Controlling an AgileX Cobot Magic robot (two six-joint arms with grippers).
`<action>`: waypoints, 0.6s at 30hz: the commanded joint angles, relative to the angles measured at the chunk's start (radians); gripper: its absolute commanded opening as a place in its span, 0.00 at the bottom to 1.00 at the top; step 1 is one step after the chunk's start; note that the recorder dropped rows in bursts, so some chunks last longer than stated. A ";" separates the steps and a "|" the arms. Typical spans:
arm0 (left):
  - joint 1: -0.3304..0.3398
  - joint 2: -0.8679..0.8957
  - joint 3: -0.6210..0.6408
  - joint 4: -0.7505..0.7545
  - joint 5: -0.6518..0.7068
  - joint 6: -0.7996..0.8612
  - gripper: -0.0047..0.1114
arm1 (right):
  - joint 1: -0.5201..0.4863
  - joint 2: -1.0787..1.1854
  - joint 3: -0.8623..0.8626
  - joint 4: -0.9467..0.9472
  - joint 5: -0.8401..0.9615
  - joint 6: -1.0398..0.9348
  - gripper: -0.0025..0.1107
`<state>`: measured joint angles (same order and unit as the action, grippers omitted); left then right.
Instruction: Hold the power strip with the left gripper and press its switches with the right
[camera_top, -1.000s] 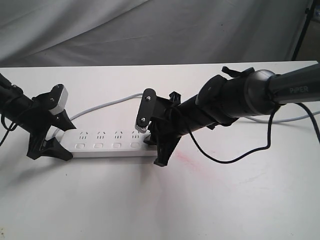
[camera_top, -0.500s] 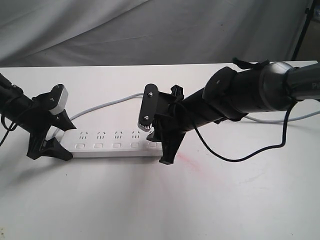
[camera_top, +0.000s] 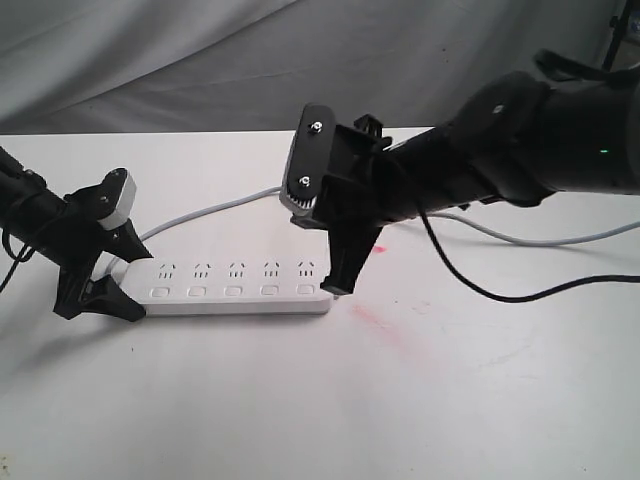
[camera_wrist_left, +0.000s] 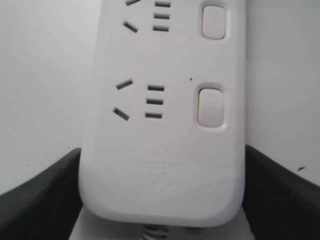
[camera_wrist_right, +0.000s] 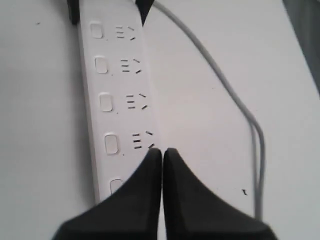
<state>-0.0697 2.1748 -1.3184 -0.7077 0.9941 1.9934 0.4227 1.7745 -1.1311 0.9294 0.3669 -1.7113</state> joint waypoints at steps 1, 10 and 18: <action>-0.002 0.000 -0.002 0.009 0.000 -0.002 0.60 | -0.006 -0.155 0.115 0.020 -0.054 0.020 0.02; -0.002 0.000 -0.002 0.009 0.000 -0.002 0.60 | -0.006 -0.594 0.432 0.192 -0.097 0.034 0.02; -0.002 0.000 -0.002 0.009 0.000 -0.002 0.60 | -0.006 -0.926 0.587 0.210 -0.109 0.064 0.02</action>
<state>-0.0697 2.1748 -1.3184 -0.7077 0.9941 1.9934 0.4190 0.9279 -0.5791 1.1265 0.2735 -1.6604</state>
